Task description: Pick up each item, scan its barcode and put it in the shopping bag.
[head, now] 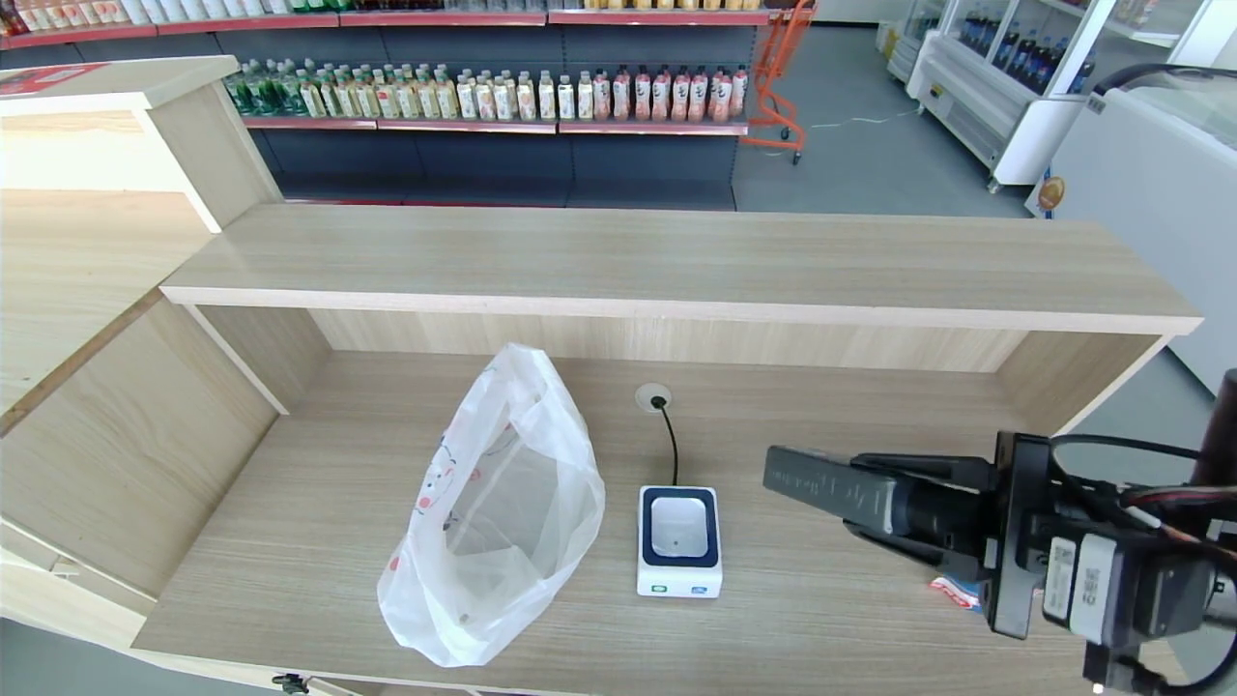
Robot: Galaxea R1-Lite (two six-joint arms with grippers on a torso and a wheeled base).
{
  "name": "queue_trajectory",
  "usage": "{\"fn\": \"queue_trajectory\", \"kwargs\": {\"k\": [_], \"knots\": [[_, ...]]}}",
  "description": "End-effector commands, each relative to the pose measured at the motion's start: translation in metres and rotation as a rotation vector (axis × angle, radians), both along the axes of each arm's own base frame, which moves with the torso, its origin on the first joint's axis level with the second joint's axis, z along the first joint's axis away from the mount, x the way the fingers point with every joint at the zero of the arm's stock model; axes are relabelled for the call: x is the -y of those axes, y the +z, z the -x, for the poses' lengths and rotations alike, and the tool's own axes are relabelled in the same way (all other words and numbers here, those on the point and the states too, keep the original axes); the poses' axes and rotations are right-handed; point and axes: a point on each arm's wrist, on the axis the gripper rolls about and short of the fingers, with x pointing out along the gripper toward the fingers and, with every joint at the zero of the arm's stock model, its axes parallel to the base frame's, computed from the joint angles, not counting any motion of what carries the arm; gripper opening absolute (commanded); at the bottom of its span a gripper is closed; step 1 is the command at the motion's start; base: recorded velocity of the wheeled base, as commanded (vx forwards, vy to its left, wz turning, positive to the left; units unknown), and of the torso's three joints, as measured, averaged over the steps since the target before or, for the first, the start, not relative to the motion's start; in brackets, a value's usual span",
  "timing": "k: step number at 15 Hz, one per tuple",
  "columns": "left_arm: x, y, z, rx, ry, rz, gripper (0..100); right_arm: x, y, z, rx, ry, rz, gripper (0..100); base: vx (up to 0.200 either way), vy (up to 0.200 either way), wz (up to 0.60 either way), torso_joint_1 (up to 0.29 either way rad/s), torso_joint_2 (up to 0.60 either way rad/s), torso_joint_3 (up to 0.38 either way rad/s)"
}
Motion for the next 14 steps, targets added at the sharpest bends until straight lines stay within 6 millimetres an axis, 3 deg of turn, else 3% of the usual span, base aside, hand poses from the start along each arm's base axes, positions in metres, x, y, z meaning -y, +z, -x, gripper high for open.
{"fn": "queue_trajectory", "kwargs": {"k": [1, 5, 7, 10, 14], "knots": [[0.0, 0.0, 0.0, -0.001, -0.001, 0.0, 100, 0.037, 0.001, 0.001, -0.309, -0.264, -0.224, 0, 0.0, 0.0, 0.0, 0.0, 0.0, 0.0], [0.0, 0.0, 0.0, -0.001, 0.001, 0.0, 100, 0.052, -0.035, -0.044, -0.857, -0.525, -0.534, 0, 0.0, 0.0, 0.0, 0.0, 0.0, 0.0], [0.0, 0.0, 0.0, 0.001, 0.001, 0.0, 100, 0.034, -0.045, -0.056, -1.1, -0.518, -0.649, 0, 0.0, 0.0, 0.0, 0.0, 0.0, 0.0], [0.0, 0.0, 0.0, -0.001, 0.001, 0.0, 100, 0.006, -0.063, -0.071, -1.285, -0.503, -0.65, 0, 0.0, 0.0, 0.0, 0.0, 0.0, 0.0], [0.0, 0.0, 0.0, 0.001, -0.001, 0.0, 100, -0.015, -0.083, -0.098, -1.334, -0.488, -0.603, 0, 0.0, 0.0, 0.0, 0.0, 0.0, 0.0]]}}
